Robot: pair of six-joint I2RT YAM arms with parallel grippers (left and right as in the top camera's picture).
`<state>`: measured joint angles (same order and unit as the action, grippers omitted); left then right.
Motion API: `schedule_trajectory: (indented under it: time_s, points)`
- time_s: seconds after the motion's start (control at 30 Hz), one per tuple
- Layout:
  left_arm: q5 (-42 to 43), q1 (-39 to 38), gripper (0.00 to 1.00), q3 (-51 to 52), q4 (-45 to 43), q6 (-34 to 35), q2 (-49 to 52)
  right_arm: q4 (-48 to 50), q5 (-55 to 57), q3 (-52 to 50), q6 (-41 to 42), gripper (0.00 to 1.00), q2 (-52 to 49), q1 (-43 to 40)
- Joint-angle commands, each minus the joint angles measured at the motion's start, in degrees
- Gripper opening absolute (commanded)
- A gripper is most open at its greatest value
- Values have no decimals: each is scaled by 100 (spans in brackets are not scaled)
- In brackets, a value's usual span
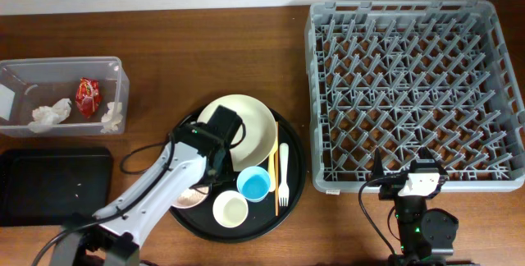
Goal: Sort waste into correct bins and load items into the dishwasher rack
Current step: 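Lift the pink bowl left and tip the rice onto the black tray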
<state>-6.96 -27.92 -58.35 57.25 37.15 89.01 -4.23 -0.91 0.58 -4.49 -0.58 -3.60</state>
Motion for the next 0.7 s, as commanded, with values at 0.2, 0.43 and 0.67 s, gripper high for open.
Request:
schedule_trajectory:
  time_s: [0.2,0.43,0.67]
  points:
    - [-1193,240,1,-1694,1462,-358,-55,-28,28,-26,22,99,33,35]
    - [-1733,2124,0,-2120,1869,-1099,-66,-28,28,-26,22,98,33,35]
    - [-1198,3847,0,-2120,1580,-1486,-66,-28,28,-26,22,98,33,35]
